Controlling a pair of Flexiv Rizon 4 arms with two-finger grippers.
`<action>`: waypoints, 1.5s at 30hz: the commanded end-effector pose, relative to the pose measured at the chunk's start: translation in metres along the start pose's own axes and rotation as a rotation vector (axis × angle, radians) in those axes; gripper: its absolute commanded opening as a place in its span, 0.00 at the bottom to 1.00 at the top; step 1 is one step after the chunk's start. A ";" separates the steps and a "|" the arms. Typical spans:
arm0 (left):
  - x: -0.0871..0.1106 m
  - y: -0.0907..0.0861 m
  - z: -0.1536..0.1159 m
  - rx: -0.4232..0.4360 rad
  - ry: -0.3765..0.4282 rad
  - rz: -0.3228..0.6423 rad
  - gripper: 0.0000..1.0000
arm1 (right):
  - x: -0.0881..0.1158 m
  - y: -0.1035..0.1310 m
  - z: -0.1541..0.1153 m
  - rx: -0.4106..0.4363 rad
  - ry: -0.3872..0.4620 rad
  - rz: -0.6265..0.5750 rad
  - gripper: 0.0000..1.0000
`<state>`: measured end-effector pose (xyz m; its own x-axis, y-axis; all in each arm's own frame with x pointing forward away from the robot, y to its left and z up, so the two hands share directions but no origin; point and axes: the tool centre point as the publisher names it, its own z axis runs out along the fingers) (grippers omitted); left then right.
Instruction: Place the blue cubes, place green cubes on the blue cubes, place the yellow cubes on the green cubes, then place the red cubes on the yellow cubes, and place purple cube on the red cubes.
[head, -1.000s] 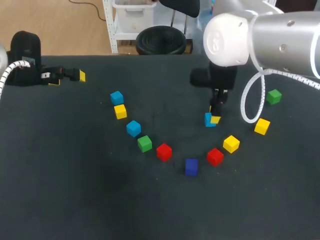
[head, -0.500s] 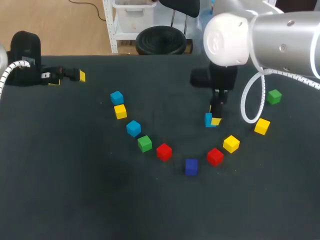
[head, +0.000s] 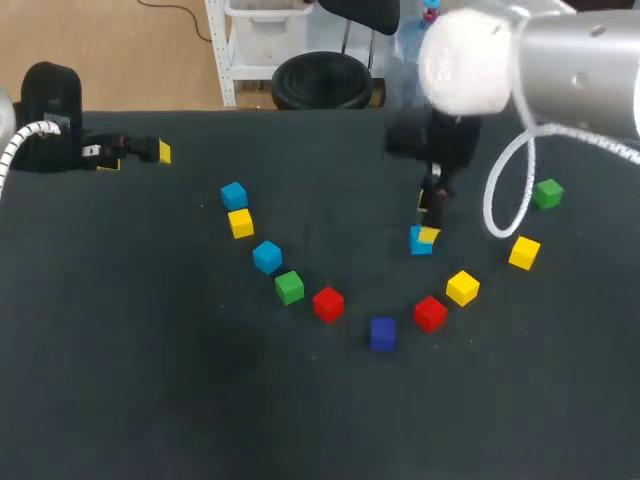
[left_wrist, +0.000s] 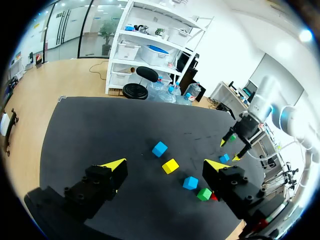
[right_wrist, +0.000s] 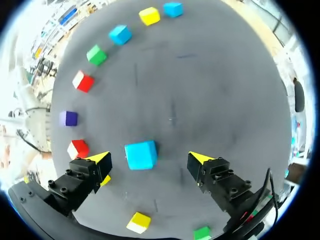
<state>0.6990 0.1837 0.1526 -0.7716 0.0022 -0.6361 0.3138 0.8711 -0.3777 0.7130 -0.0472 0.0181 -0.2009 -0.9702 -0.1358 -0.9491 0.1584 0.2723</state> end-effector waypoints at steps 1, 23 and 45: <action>0.001 0.002 0.001 0.009 -0.007 0.002 1.00 | 0.012 -0.001 -0.025 0.014 -0.067 0.022 1.00; 0.001 0.002 0.001 0.009 -0.007 0.002 1.00 | 0.040 -0.013 -0.175 0.321 -0.646 0.155 1.00; 0.001 0.002 0.001 0.009 -0.007 0.002 1.00 | 0.097 -0.018 -0.214 0.438 -0.753 0.259 1.00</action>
<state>0.6990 0.1837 0.1526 -0.7716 0.0022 -0.6361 0.3139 0.8711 -0.3777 0.7702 -0.1818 0.2065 -0.3943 -0.5629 -0.7264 -0.8456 0.5318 0.0468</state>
